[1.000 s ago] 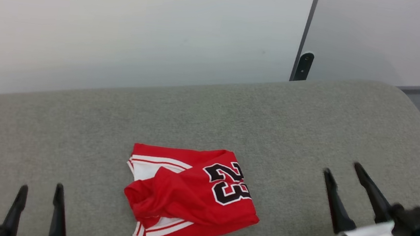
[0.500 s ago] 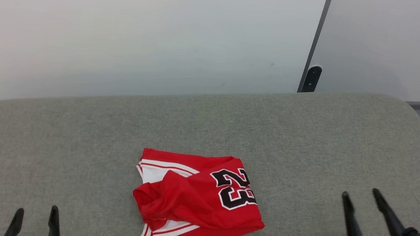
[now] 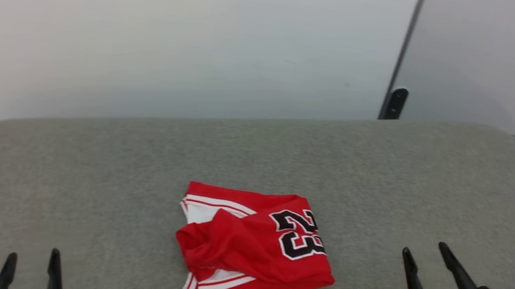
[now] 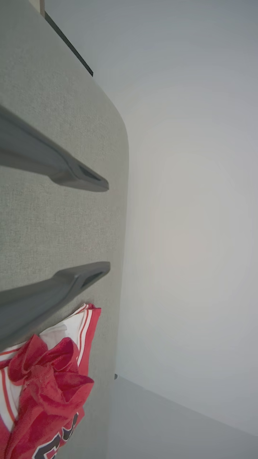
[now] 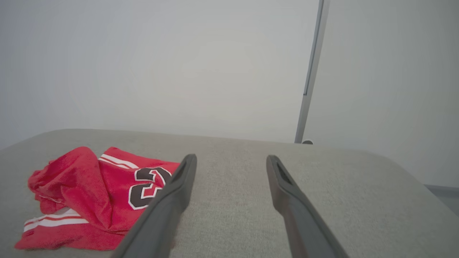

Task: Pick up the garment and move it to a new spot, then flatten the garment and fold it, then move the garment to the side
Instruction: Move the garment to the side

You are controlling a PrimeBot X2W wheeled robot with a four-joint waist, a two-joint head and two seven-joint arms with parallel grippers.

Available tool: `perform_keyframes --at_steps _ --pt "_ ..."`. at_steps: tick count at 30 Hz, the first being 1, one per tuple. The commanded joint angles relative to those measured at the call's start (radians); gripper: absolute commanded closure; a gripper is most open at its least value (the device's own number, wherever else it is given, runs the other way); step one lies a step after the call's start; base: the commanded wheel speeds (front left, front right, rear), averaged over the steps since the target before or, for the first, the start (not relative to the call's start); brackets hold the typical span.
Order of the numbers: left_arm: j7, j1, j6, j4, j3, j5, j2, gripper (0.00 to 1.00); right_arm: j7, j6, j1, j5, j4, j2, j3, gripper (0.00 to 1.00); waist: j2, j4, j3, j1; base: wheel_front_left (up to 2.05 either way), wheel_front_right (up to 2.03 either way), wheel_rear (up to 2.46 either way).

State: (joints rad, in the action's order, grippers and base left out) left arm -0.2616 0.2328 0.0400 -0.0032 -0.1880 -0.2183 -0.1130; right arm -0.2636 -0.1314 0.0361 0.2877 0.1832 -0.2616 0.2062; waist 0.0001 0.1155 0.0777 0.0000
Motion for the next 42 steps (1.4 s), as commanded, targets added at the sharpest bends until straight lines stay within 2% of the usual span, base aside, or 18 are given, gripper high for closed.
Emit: perform_keyframes --at_steps 1,5,10,17,19,26,33,36,42 --pt "-0.003 -0.001 0.007 0.007 -0.014 0.010 -0.002 0.00 0.000 0.002 0.011 -0.001 0.008 0.002 0.015 0.00 -0.0001 -0.040 0.010 0.0000 0.00 0.00 0.00" --pt "-0.004 -0.013 0.022 0.018 -0.025 0.008 -0.002 0.00 0.000 0.002 0.018 0.028 0.056 -0.009 0.063 0.00 -0.0001 -0.093 0.020 0.0000 0.00 0.00 0.00" --pt "-0.004 -0.015 0.040 0.033 -0.003 0.007 0.001 0.00 0.038 0.002 0.103 0.120 0.188 -0.040 0.161 0.00 -0.0001 -0.150 0.026 0.0000 0.00 0.00 0.00" --pt "0.028 -0.028 0.054 0.048 0.046 -0.011 0.005 0.00 0.239 0.002 0.266 0.290 0.338 -0.082 0.260 0.00 -0.0001 -0.226 0.017 0.0000 0.00 0.00 0.00" --pt "0.033 -0.031 0.055 0.047 0.053 -0.012 0.007 0.00 0.266 0.001 0.292 0.293 0.350 -0.093 0.278 0.00 -0.0001 -0.238 0.014 0.0000 0.00 0.00 0.00" --pt "0.069 -0.062 0.066 0.040 0.117 -0.019 0.012 0.00 0.522 0.002 0.417 0.432 0.478 -0.119 0.343 0.00 -0.0001 -0.325 -0.011 0.0000 0.00 0.00 0.00" --pt "0.091 -0.101 0.075 0.051 0.168 -0.043 0.021 0.00 0.809 0.002 0.522 0.472 0.608 -0.120 0.401 0.00 -0.0001 -0.386 -0.063 0.0000 0.00 0.00 0.00" --pt "0.090 -0.122 0.076 0.065 0.190 -0.048 0.026 0.00 0.887 0.002 0.566 0.467 0.659 -0.110 0.411 0.00 -0.0001 -0.405 -0.090 0.0000 0.00 0.00 0.00" --pt "0.082 -0.161 0.077 0.103 0.228 -0.065 0.037 0.00 0.970 0.002 0.605 0.495 0.738 -0.080 0.412 0.00 -0.0001 -0.434 -0.124 0.0000 0.00 0.00 0.00"
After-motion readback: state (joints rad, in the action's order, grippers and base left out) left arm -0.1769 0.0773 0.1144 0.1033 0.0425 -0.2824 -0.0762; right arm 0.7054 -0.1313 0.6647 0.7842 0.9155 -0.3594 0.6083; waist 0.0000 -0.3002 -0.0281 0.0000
